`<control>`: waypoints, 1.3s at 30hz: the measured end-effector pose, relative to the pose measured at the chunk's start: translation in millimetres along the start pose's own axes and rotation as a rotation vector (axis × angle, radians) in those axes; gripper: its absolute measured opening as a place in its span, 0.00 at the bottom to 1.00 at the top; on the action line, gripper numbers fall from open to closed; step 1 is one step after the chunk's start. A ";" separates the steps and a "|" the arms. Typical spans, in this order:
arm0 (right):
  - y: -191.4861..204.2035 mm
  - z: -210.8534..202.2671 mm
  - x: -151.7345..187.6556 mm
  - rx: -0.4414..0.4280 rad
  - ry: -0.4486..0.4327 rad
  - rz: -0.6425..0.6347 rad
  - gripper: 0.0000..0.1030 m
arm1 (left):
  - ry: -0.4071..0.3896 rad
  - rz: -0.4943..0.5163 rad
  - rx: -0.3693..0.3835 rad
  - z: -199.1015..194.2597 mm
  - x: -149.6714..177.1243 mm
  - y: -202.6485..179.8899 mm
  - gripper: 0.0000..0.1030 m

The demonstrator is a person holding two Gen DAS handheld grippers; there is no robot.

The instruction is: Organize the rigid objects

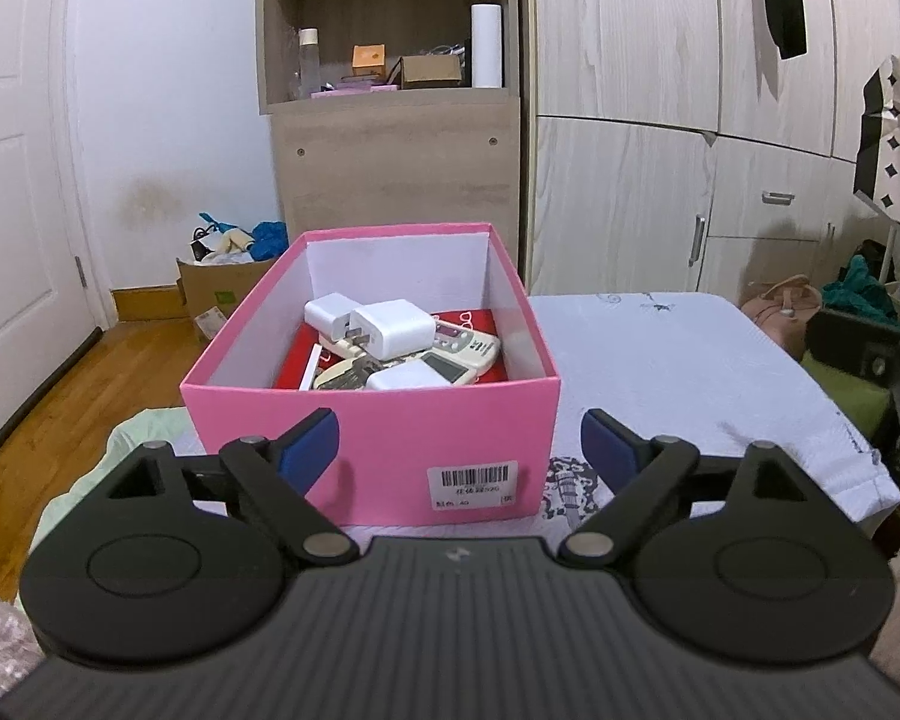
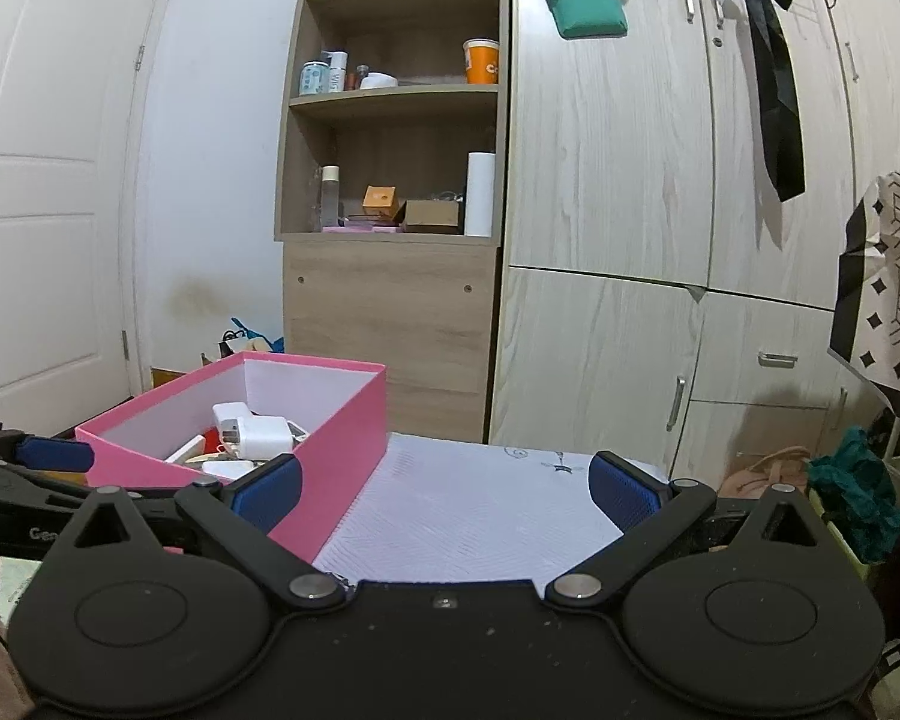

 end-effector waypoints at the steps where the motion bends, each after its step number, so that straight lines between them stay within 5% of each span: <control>1: -0.8 -0.6 0.6 0.003 -0.002 0.001 1.00 | 0.003 0.000 -0.003 0.7 1.0 -0.1 0.85; 39: 2.2 4.8 6.3 0.007 0.021 -0.020 1.00 | -0.050 -0.025 -0.040 -4.3 7.7 1.7 1.00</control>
Point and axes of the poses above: each gripper's, at about its wrist camera, not at the fingertips, and z roughly the way its jaws point, y to its left, x to its underside, the point moved 3 cm from there along z, roughly the way its jaws point, and after that the axes turned 6 degrees about -x, right-handed, at the moved point
